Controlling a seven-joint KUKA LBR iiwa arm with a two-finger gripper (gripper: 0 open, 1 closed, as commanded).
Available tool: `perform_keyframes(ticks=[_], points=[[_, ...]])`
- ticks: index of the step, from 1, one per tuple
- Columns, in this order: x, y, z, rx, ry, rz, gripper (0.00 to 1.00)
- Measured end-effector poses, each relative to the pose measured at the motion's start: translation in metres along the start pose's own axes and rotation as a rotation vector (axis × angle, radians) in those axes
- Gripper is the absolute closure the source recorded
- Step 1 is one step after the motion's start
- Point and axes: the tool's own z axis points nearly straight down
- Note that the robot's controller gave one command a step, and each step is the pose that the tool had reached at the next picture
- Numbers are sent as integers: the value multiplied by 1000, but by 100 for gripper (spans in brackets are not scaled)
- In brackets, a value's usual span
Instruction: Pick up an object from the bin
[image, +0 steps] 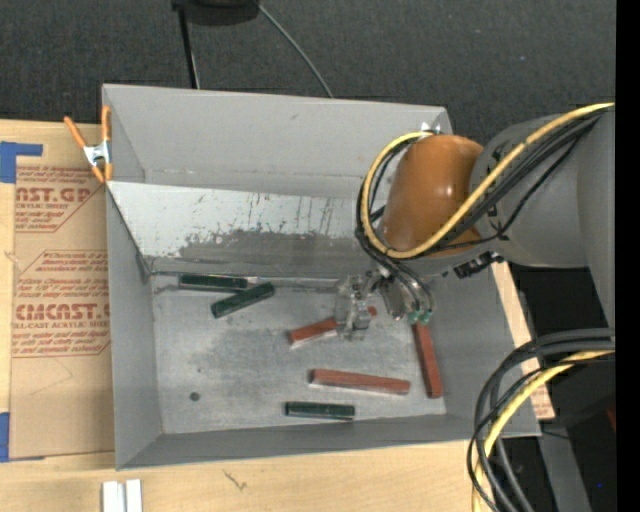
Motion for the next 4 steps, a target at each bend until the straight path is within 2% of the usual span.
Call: perform_keyframes(ticks=[1,2,3,4], points=[[-16,23,55,0,-6,-402,0],[-16,23,52,0,-8,-400,100],[-16,23,52,0,-8,-400,100],[13,58,-92,3,-11,-745,100]])
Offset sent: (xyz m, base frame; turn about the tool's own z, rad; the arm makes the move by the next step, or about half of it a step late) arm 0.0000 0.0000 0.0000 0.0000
